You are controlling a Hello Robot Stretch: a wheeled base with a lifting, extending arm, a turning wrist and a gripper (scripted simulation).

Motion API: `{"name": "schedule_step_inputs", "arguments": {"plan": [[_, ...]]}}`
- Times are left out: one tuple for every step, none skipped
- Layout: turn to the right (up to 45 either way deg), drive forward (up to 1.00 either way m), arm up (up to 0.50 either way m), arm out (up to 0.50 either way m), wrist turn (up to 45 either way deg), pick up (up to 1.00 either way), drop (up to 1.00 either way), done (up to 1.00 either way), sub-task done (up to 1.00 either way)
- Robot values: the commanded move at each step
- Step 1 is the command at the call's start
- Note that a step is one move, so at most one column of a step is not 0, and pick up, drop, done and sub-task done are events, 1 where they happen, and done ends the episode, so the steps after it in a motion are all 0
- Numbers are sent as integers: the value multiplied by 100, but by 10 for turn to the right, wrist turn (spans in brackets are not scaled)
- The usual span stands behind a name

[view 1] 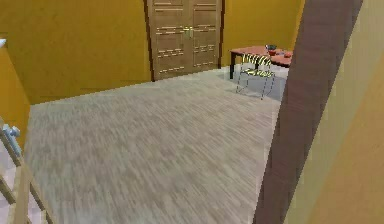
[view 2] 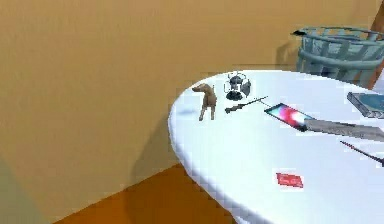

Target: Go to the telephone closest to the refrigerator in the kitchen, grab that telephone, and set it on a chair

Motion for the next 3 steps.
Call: {"name": "schedule_step_inputs", "arguments": {"plan": [[-30, 0, 0, 0, 0, 0, 0, 0, 0], [0, 65, 0, 0, 0, 0, 0, 0, 0], [360, 0, 0, 0, 0, 0, 0, 0, 0]]}}
